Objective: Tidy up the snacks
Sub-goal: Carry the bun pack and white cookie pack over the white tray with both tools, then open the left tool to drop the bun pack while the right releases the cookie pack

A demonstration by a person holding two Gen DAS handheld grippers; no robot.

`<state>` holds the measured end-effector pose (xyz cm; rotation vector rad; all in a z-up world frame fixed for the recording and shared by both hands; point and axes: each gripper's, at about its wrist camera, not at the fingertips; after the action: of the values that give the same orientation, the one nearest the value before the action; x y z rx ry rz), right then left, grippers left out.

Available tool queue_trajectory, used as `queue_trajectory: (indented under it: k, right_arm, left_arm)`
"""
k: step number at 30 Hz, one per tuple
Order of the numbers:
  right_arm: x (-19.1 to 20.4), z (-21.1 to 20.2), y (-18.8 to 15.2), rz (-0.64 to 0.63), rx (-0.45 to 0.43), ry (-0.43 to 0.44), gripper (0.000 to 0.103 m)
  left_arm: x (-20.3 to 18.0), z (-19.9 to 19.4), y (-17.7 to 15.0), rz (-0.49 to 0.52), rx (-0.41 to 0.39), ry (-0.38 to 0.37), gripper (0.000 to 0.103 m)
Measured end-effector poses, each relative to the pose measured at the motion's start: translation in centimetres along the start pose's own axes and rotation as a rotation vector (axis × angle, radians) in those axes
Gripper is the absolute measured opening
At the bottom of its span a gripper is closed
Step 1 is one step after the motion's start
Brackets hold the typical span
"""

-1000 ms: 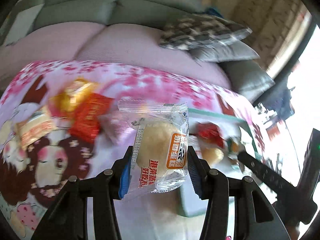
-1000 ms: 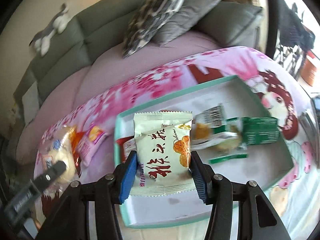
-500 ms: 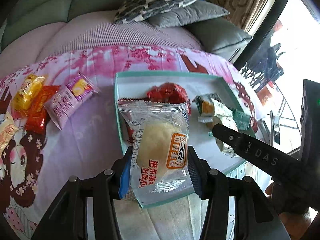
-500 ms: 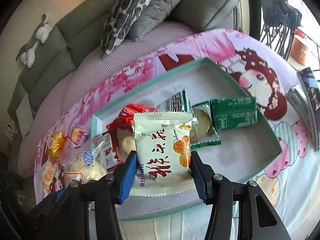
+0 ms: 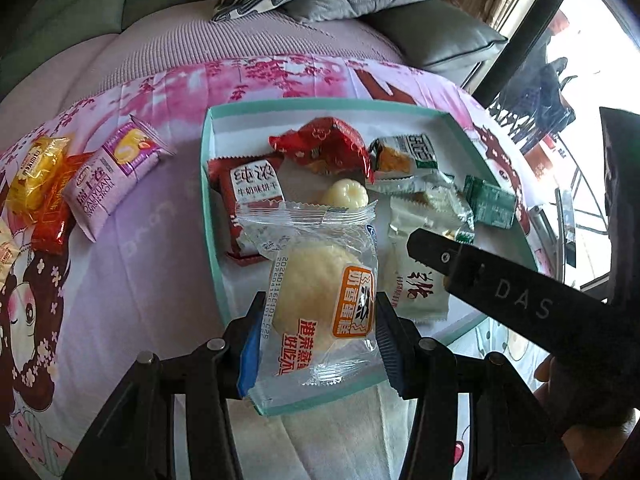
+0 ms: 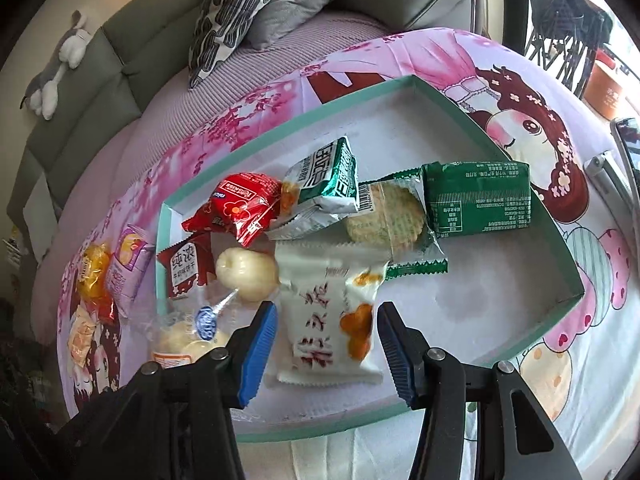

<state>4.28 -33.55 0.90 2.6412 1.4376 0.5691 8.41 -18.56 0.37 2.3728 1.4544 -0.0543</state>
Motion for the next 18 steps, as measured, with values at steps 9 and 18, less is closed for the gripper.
queue_trajectory:
  k: [9,18]
  right_arm:
    - [-0.5,1.4,0.3,0.015,0.049,-0.013,0.057]
    - [-1.3,2.1,0.8,0.039,0.071,-0.015,0.072]
  left_arm:
    - [0.4,0.8,-0.1,-0.03,0.017,0.007,0.055]
    - [0.8,1.1,-0.2,-0.057,0.034,0.016,0.064]
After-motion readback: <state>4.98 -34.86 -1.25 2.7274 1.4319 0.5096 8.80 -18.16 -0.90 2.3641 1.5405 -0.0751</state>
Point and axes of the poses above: each gripper's, at about its wrist camera, not at the fingertips, and z roughly the way its jaws point, x to its left, y to its top, and after that the axes turned 8 degrees about x, right-handed
